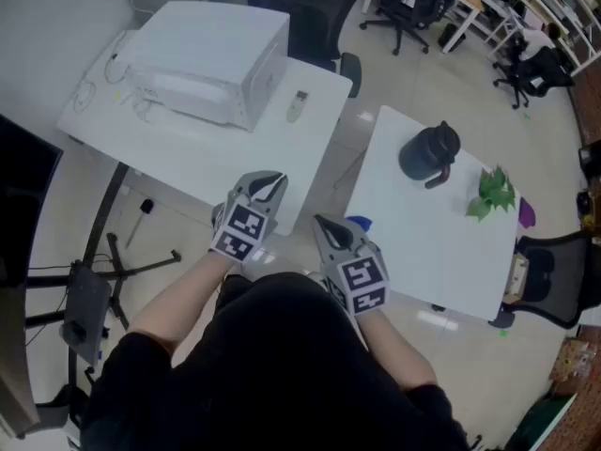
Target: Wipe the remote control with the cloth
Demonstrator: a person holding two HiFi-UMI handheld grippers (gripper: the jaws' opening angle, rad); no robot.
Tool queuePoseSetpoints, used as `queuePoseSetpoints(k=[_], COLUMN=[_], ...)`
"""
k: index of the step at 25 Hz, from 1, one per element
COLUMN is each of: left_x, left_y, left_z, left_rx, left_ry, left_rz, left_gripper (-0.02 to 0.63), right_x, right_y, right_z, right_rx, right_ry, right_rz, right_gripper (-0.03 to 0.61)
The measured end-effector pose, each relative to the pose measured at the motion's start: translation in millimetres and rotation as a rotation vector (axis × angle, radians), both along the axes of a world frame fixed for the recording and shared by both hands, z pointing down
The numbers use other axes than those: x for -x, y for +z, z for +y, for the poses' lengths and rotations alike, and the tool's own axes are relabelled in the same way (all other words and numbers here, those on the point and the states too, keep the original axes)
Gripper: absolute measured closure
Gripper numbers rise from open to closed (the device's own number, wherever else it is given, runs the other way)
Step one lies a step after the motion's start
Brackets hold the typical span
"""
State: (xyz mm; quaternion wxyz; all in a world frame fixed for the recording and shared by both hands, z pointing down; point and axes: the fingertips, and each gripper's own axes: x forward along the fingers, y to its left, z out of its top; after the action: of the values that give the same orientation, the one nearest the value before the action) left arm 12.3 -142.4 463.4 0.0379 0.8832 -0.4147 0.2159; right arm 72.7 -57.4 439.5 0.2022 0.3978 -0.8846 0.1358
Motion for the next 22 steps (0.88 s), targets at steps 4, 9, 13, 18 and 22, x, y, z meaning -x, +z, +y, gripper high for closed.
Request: queuePoseSetpoints(k=[4, 9, 13, 18, 22], left_x=[-6.2, -9.3, -9.4, -9.7, -19.1], left_y=[8.7, 32.6, 66.5, 110.6, 130.7], left_z=[-32.1, -86.4, -136.0, -195.7, -237.4], left_rx=[0.003, 0.025, 0.075, 0.153, 0.186], left_ry=[-0.062, -0.141, -0.196, -0.266, -0.291], left_rz=[-0.026, -0.072, -0.112, -0.126, -0.143], left_gripper=[0.516, 0.406, 0.347, 0.345, 0.345], right_x=[-13.2, -27.4, -34.8, -43.7, -45.7], right_y=[7.6, 20.3, 27.2, 34.9, 45.9], right_z=[11.0, 18.9, 20.7, 15.5, 9.4], right_rx=[0.021, 0.052, 0.076, 0.109, 0.140], right_ry=[-0.018, -0.015, 0.029, 0.103, 0.130], right_rz=[0.011, 0.015, 0.016, 0.013, 0.021], right_gripper=[0.569, 0.569, 0.569, 0.569, 0.569])
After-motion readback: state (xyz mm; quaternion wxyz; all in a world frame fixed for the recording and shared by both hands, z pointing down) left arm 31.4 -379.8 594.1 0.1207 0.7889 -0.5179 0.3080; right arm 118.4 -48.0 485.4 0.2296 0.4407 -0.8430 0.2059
